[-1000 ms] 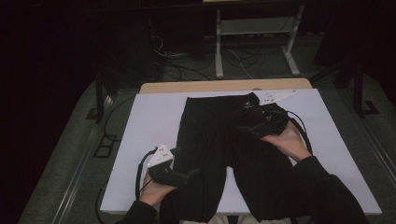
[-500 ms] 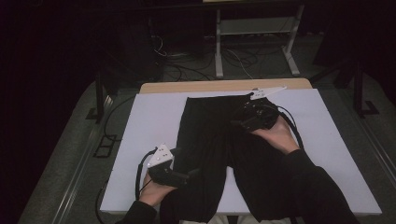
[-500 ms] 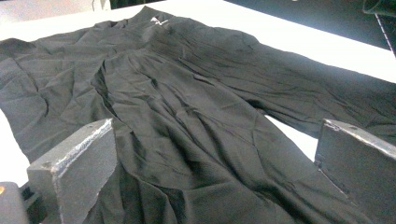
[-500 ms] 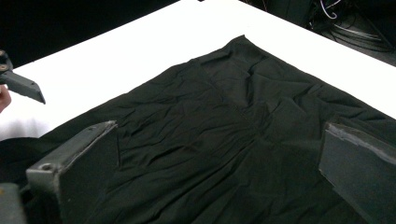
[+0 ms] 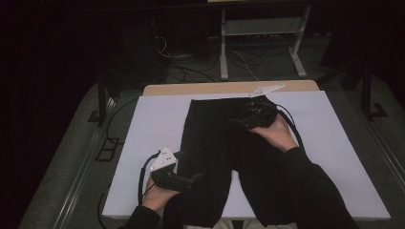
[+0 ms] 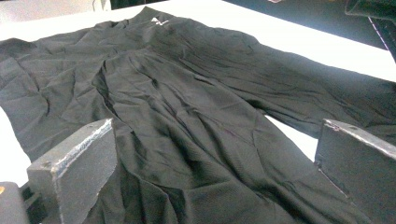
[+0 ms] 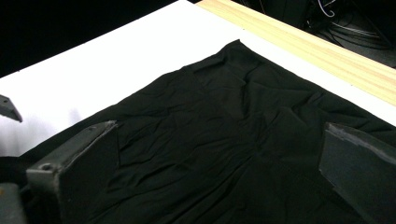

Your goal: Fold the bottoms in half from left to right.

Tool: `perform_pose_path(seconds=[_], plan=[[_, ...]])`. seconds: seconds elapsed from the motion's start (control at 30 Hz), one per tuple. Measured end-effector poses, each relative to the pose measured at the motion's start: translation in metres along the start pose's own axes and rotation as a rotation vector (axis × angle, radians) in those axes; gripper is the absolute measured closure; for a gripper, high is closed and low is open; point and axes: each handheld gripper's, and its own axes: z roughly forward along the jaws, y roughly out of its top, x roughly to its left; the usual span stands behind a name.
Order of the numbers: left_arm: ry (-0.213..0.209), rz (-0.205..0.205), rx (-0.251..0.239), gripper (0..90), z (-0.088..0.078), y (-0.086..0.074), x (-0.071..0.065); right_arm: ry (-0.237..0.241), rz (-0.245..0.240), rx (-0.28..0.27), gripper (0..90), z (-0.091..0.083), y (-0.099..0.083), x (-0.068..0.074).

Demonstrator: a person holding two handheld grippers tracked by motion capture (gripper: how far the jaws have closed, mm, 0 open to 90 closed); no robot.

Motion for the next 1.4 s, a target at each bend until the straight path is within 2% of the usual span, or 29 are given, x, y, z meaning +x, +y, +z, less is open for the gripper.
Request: perform_pose_path(seconds=[0.3, 0.6, 1.4], plan=[[0.011, -0.008, 0.003, 0.0, 0.000, -0.001, 0.003, -0.009, 0.018, -0.001, 0.0, 0.012, 0.007, -0.006], [0.012, -0.005, 0.003, 0.0, 0.000, -0.001, 0.003, -0.011, 0.009, 0.009, 0.0, 0.028, 0.016, -0.007], [0.014, -0.008, -0.007, 0.0, -0.002, 0.000, 0.003, 0.017, -0.008, 0.023, 0.0, 0.072, 0.041, 0.003]])
